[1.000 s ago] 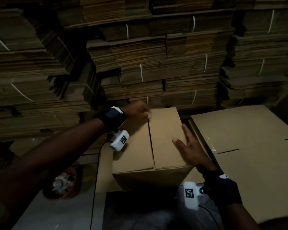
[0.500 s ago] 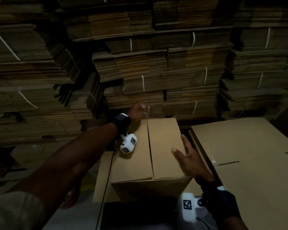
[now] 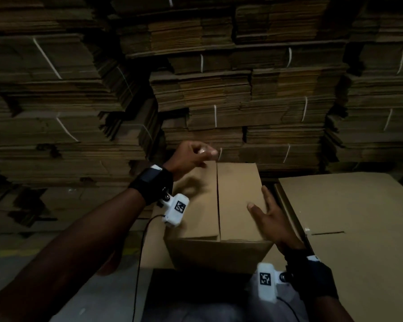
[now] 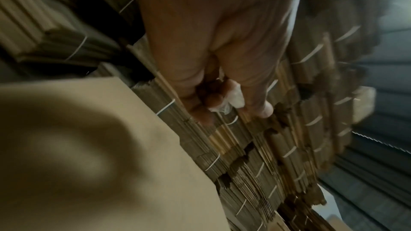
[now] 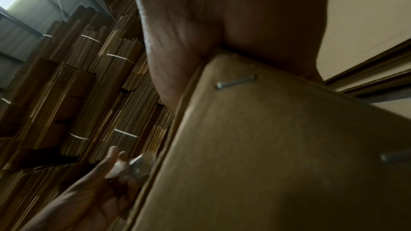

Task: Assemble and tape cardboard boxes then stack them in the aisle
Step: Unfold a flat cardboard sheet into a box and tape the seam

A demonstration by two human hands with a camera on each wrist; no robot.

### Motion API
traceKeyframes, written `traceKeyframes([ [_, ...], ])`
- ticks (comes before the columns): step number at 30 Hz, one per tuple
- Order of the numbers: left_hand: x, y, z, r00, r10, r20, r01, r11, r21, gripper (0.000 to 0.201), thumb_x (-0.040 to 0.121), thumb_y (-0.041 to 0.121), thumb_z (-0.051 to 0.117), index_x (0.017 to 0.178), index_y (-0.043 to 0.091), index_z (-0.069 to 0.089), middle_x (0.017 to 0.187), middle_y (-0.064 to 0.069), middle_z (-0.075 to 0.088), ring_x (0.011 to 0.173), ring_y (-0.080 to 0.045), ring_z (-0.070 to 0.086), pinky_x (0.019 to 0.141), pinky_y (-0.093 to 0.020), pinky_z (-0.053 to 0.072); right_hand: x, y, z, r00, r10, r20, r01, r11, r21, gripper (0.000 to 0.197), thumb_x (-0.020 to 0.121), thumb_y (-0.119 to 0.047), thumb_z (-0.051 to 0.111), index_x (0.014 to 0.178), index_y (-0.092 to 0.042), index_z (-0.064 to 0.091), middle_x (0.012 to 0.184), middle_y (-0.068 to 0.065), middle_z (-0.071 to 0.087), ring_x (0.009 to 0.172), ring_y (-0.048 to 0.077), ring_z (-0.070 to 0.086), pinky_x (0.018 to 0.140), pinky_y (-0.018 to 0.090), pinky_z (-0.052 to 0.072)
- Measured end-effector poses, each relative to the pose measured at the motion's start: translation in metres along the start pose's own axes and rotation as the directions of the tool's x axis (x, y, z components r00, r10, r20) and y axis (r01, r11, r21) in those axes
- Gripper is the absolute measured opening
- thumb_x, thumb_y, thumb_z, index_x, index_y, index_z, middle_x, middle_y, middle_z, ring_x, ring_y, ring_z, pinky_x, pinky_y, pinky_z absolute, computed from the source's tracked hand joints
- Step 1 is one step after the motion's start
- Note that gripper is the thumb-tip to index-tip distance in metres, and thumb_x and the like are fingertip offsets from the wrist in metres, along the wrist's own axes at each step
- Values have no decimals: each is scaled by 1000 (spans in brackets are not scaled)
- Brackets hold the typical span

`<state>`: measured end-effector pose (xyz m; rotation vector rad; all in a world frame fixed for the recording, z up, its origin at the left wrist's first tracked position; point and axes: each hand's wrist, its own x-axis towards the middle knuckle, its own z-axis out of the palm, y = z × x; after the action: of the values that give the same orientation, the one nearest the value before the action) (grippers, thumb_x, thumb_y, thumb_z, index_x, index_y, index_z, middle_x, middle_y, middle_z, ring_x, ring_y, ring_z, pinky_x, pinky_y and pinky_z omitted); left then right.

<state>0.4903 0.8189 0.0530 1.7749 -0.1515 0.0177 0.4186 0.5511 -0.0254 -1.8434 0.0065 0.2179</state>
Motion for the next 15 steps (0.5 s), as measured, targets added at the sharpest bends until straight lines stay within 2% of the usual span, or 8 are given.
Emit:
traceKeyframes([
  [2, -31, 3, 3, 998, 54, -38, -52, 998, 44, 3, 93, 19, 71, 91, 17, 72, 91, 6, 71, 84, -8, 65, 73, -29, 55, 1, 2, -1, 1000, 1, 11, -2, 1000, 10, 76, 100, -29, 62, 162, -28, 18, 164, -7, 28, 144, 9, 31, 117, 33, 29],
  [4, -64, 3, 7, 996, 76, -55, -72, 995, 68, 5, 94, 24, 69, 92, 20, 71, 96, 12, 69, 88, -2, 64, 76, -24, 55, 1, 3, -3, 1000, -1, 24, 1, 1000, 4, 76, 100, -30, 62, 162, -27, 18, 160, -11, 29, 143, 8, 32, 119, 37, 31],
  [5, -80, 1, 8, 996, 54, -70, -51, 998, 47, 7, 94, 27, 68, 95, 20, 71, 101, 10, 68, 92, -3, 65, 80, -29, 57, 0, 3, -3, 999, -13, 30, 13, 1000, -21, 74, 100, -29, 62, 161, -25, 20, 157, -12, 31, 142, 8, 32, 119, 37, 31],
  [7, -113, -7, 11, 993, -27, -113, 18, 997, -78, 13, 95, 24, 66, 99, 12, 65, 104, 0, 70, 94, -14, 68, 84, -39, 59, -4, 4, -2, 996, -83, 9, 84, 976, -199, 70, 100, -31, 62, 160, -20, 27, 160, -1, 34, 146, 15, 32, 120, 41, 30],
  [10, -167, -24, 14, 968, -126, -217, 75, 970, -230, 17, 93, 21, 62, 97, 6, 56, 88, -8, 72, 74, -23, 69, 69, -36, 58, -23, -2, 5, 976, -215, 19, 196, 846, -495, 65, 98, -37, 63, 156, -23, 37, 163, 11, 30, 151, 27, 23, 118, 44, 25],
  [12, -206, -37, 11, 934, -180, -308, 117, 970, -211, 12, 95, 17, 61, 98, 6, 56, 77, -9, 63, 63, -19, 62, 63, -33, 57, -44, -13, 17, 957, -284, 68, 272, 785, -557, 61, 98, -43, 60, 153, -27, 41, 165, 8, 26, 153, 27, 16, 118, 51, 21],
  [13, -226, -45, 8, 916, -210, -343, 150, 970, -192, 10, 98, 16, 59, 100, 7, 58, 75, -12, 59, 62, -17, 59, 62, -32, 57, -56, -18, 26, 940, -326, 97, 323, 769, -551, 58, 98, -48, 57, 151, -27, 44, 165, 6, 27, 153, 26, 15, 118, 53, 21],
  [15, -265, -60, -1, 888, -260, -378, 209, 963, -171, 22, 101, 29, 55, 110, 11, 64, 82, -24, 55, 70, -23, 59, 63, -32, 57, -81, -29, 49, 903, -400, 156, 422, 766, -484, 61, 92, -56, 50, 145, -27, 51, 161, 6, 35, 151, 27, 19, 117, 55, 24],
])
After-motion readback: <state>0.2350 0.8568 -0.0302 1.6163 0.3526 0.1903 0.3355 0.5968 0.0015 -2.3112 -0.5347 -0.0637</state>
